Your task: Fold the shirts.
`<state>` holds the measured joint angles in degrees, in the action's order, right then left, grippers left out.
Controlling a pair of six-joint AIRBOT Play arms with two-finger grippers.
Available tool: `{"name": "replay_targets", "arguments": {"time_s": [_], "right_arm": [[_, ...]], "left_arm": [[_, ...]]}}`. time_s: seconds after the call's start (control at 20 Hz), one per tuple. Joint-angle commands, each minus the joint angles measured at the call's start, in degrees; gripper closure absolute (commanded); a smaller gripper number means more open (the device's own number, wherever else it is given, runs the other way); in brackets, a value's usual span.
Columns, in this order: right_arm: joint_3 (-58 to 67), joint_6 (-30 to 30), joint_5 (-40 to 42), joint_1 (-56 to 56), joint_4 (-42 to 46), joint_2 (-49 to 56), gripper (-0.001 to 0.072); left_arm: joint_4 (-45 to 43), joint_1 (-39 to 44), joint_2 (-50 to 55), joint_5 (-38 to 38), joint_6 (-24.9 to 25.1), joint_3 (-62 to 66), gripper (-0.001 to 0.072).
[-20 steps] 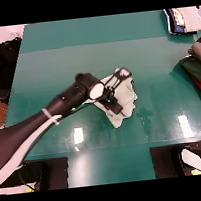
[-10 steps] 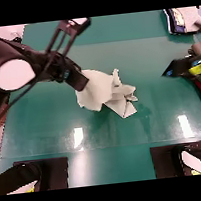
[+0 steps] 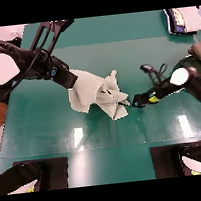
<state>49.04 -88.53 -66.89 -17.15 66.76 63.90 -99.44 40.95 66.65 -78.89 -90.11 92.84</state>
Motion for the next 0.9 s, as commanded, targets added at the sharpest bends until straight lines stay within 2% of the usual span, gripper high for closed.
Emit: {"name": "replay_targets", "arguments": {"time_s": [0.0, 0.05, 0.45, 0.5, 0.65, 0.75, 0.85], "right_arm": [[-2.1, 0.1, 3.1, -5.8, -2.0, 2.1, 0.0122], [-2.1, 0.1, 3.5, -7.0, -2.8, 2.8, 0.0152], [-2.0, -0.6, 6.5, -10.2, -2.8, 9.9, 0.016], [-2.0, -0.6, 7.1, -10.2, -2.7, 10.3, 0.0201], [-2.0, -1.9, 9.6, -10.2, -2.8, 10.6, 0.0208], [-2.0, -3.3, 11.4, -10.2, -2.7, 10.6, 0.0279], [-2.0, -4.6, 12.5, -10.2, -2.6, 10.6, 0.0279]], "left_arm": [[0.0, -0.2, 0.0, -0.4, 0.0, 0.1, 0.0678], [0.1, -0.2, 0.0, -0.4, 0.0, 0.1, 0.0679], [0.7, -0.2, 0.0, -0.4, 0.0, 0.1, 0.0678], [0.7, -0.2, 0.0, -0.4, 0.0, 0.1, 0.0678], [0.9, -0.2, 0.0, -0.4, 0.0, 0.1, 0.0678], [0.9, -0.2, 0.0, -0.3, 0.0, 0.1, 0.0678], [0.9, -0.2, 0.0, -0.2, 0.0, 0.1, 0.0678]]}}
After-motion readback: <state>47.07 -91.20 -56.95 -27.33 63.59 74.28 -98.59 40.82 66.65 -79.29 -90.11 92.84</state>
